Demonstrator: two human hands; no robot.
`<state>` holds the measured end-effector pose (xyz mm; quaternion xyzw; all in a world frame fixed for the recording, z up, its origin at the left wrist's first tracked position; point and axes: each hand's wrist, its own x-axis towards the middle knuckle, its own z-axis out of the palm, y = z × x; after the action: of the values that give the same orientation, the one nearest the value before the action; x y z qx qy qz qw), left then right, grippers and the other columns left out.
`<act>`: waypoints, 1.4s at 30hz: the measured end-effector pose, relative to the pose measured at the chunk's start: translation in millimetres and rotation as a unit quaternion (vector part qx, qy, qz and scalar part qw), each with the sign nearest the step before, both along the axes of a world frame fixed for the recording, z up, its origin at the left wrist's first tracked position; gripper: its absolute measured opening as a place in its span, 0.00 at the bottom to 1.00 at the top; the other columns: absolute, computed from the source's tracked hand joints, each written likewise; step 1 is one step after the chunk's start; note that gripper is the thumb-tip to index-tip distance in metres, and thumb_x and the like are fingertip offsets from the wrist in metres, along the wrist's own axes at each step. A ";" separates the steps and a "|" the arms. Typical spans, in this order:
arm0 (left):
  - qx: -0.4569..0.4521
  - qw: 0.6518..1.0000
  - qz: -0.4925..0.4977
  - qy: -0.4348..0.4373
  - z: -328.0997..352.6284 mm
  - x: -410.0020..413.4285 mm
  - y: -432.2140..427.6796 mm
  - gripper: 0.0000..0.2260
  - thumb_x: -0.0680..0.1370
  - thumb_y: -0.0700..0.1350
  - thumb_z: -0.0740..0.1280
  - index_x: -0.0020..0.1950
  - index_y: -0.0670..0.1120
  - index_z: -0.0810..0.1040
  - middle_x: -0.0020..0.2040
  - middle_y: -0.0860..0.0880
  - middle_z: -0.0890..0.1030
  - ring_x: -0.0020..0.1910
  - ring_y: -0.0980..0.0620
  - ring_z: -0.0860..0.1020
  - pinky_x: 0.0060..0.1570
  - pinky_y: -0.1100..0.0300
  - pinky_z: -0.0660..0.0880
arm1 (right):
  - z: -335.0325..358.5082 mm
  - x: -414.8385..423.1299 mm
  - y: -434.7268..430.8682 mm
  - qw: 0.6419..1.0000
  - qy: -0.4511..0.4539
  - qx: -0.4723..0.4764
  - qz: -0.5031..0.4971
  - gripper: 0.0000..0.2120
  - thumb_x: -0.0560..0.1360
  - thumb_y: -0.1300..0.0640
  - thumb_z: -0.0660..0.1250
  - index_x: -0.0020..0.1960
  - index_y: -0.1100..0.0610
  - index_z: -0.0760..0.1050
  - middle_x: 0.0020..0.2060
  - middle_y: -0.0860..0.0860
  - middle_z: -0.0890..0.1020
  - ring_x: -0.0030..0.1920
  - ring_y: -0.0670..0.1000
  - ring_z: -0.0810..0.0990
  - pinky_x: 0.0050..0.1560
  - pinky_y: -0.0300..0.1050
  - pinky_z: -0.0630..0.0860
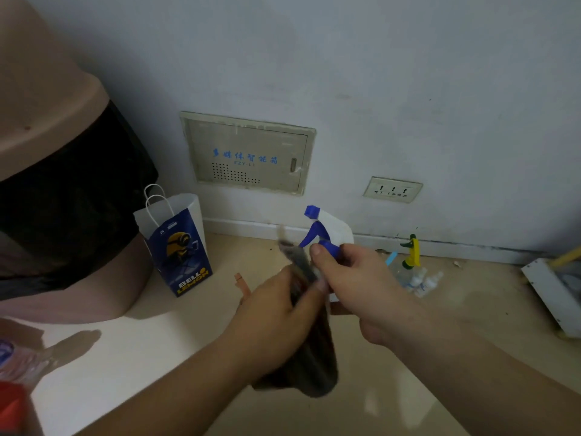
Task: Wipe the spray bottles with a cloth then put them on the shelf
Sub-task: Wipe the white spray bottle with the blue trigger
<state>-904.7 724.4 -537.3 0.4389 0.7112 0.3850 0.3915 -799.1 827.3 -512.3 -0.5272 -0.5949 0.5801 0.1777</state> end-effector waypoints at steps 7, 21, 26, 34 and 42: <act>0.096 0.989 -0.001 0.109 -7.9 13.3 -7.9 0.14 0.79 0.66 0.60 0.60 0.63 0.69 0.54 0.61 0.76 0.51 0.64 0.77 0.53 0.59 0.79 | 0.3 -1.0 1.2 1.000 -0.001 0.013 0.006 0.12 0.81 0.45 0.69 0.49 0.54 0.81 0.43 0.52 0.85 0.45 0.51 0.85 0.37 0.48 0.83; 0.008 0.999 0.029 -0.039 -7.7 6.7 -2.2 0.19 0.75 0.74 0.56 0.58 0.65 0.71 0.53 0.60 0.81 0.52 0.61 0.81 0.59 0.51 0.79 | -6.5 2.1 13.2 0.999 0.016 -0.040 -0.016 0.13 0.80 0.44 0.69 0.56 0.53 0.82 0.52 0.53 0.87 0.54 0.56 0.86 0.49 0.58 0.86; -0.025 0.996 0.086 -0.022 -3.4 14.3 0.5 0.15 0.81 0.65 0.56 0.51 0.57 0.74 0.48 0.55 0.82 0.47 0.60 0.81 0.58 0.52 0.80 | -4.6 0.6 11.2 1.000 0.010 -0.028 -0.008 0.12 0.81 0.44 0.68 0.57 0.52 0.80 0.52 0.51 0.85 0.54 0.54 0.84 0.55 0.58 0.85; -0.035 0.967 0.146 -0.207 2.4 -5.7 0.3 0.16 0.80 0.63 0.60 0.55 0.53 0.78 0.50 0.49 0.84 0.50 0.50 0.83 0.54 0.50 0.80 | 2.7 2.0 14.0 0.999 0.034 -0.019 -0.028 0.11 0.82 0.47 0.68 0.56 0.54 0.80 0.52 0.54 0.85 0.53 0.55 0.85 0.51 0.57 0.85; -0.105 0.903 0.204 -0.362 2.8 -16.4 -11.1 0.10 0.81 0.47 0.65 0.54 0.42 0.80 0.50 0.37 0.82 0.50 0.37 0.80 0.48 0.48 0.77 | 6.5 14.1 23.5 0.998 0.052 -0.009 -0.022 0.11 0.82 0.49 0.69 0.53 0.57 0.81 0.48 0.54 0.84 0.47 0.54 0.83 0.47 0.52 0.81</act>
<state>-921.1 713.2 -534.4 0.0705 0.6306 0.5120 0.5789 -785.1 850.9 -505.8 -0.5109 -0.5683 0.6077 0.2162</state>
